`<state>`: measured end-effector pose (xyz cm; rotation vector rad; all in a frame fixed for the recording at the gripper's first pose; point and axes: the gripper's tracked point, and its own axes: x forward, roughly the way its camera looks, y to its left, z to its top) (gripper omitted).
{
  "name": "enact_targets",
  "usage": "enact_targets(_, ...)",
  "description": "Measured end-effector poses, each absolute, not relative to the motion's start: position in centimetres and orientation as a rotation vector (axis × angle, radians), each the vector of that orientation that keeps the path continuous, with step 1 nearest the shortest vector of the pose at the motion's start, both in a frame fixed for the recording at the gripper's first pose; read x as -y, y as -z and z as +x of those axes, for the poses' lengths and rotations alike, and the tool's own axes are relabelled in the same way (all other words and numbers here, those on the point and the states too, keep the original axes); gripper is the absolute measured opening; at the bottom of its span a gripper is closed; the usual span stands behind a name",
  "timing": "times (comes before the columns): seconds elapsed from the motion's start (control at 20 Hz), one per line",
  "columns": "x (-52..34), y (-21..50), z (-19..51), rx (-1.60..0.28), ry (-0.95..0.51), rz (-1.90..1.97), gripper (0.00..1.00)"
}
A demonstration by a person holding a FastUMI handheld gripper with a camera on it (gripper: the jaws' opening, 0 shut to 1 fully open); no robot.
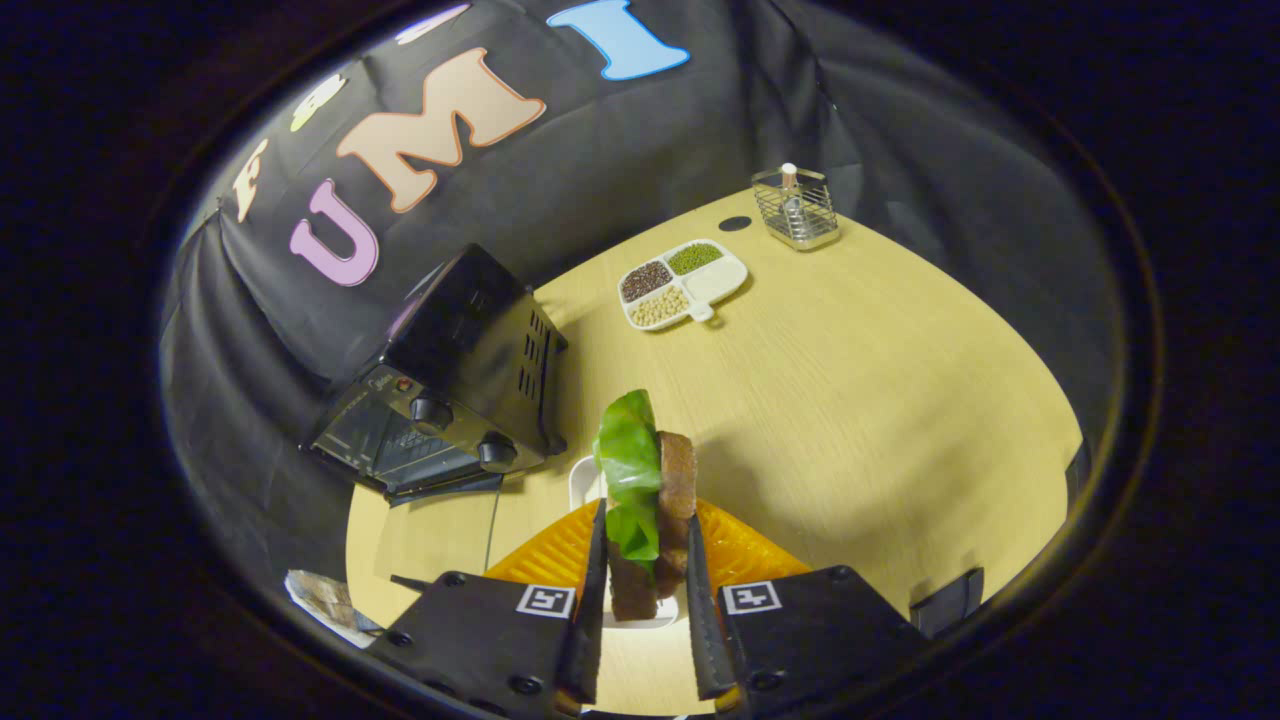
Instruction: Open the toaster oven, put the food inside, and close the toaster oven door.
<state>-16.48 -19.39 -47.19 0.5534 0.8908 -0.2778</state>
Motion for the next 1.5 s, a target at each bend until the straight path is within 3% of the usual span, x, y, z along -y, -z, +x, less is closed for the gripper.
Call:
enact_targets(0.65,17.0,40.6,-12.6,-0.779,0.303,0.651,0.39)
enact_targets(1.1,3.5,40.9,-10.4,-0.893,0.101,0.839,0.39)
enact_targets(1.5,-5.5,44.3,-5.5,-0.901,0.028,1.017,0.39)
